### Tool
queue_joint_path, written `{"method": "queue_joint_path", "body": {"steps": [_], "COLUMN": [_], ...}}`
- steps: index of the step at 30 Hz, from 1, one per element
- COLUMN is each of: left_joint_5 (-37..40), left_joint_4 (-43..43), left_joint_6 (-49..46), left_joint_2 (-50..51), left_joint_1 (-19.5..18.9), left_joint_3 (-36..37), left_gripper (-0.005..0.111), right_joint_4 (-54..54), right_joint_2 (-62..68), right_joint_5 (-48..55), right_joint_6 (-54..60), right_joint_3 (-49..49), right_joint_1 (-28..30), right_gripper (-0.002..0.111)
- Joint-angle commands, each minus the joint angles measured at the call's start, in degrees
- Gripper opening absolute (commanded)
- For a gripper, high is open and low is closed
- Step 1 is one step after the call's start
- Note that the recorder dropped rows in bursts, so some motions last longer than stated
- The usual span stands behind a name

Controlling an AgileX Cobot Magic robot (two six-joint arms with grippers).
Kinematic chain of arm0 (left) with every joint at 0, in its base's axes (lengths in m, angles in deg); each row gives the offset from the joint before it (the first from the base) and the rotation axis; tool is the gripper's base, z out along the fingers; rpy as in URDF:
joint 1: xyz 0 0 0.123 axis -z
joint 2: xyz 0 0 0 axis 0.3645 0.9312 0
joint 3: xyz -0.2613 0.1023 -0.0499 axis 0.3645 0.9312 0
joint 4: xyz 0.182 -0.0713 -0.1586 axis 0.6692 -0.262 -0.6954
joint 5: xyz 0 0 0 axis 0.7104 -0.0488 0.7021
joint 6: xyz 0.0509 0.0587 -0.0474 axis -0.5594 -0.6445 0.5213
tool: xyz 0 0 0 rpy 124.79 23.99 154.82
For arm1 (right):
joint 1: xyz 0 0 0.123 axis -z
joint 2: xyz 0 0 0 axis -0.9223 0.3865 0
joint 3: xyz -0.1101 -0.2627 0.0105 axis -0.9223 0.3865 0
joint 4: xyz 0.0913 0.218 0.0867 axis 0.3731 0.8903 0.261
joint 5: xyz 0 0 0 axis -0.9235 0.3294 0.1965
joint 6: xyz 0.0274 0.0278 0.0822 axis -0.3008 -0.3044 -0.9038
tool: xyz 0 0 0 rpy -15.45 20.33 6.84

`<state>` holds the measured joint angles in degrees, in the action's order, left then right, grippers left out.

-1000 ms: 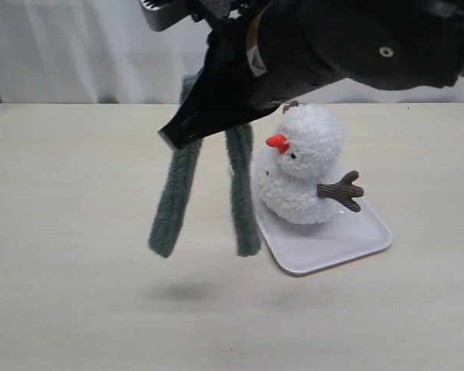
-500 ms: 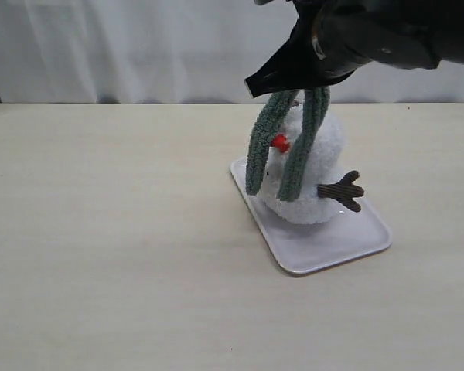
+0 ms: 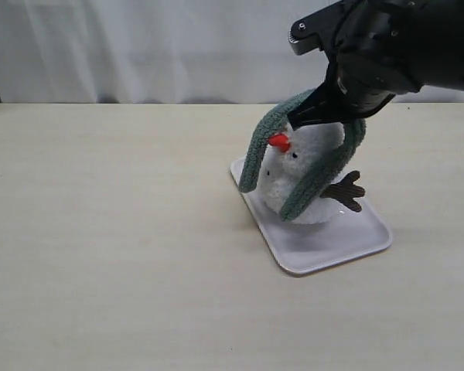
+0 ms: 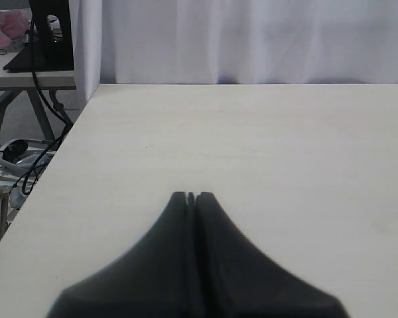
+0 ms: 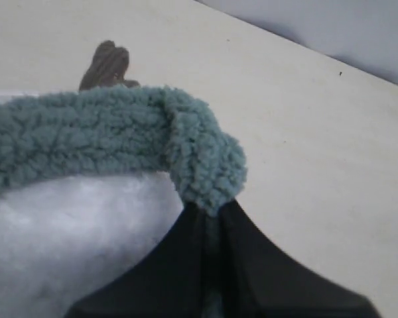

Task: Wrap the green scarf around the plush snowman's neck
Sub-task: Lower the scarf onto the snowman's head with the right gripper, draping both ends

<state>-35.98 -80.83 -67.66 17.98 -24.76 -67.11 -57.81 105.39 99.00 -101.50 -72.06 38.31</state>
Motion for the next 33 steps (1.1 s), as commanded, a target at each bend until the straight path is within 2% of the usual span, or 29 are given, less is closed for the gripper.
{"method": "queue_joint_path", "body": {"steps": [1, 10, 21, 26, 33], "left_joint_5": [-0.89, -0.89, -0.89, -0.89, -0.89], "left_joint_4": [0.06, 0.06, 0.06, 0.06, 0.06], "left_joint_6": [0.15, 0.15, 0.15, 0.15, 0.15], "left_joint_2": [-0.1, -0.1, -0.1, -0.1, -0.1], "left_joint_1": [-0.27, -0.27, -0.27, -0.27, -0.27], "left_joint_3": [0.18, 0.18, 0.18, 0.18, 0.18], "left_gripper": [0.0, 0.0, 0.0, 0.0, 0.0], "right_joint_4": [1.89, 3.89, 11.64, 17.3, 16.6], "right_joint_2": [0.41, -0.11, -9.0, -10.81, -8.55], "right_joint_5": [-0.18, -6.89, -18.75, -21.66, -27.95], "right_joint_6": [-0.3, -0.12, 3.36, 8.03, 8.06], "right_joint_3": [1.7, 3.53, 3.53, 3.53, 3.53], "right_joint_1": [2.35, 3.47, 3.34, 1.21, -3.26], "right_gripper": [0.004, 0.004, 0.004, 0.004, 0.004]}}
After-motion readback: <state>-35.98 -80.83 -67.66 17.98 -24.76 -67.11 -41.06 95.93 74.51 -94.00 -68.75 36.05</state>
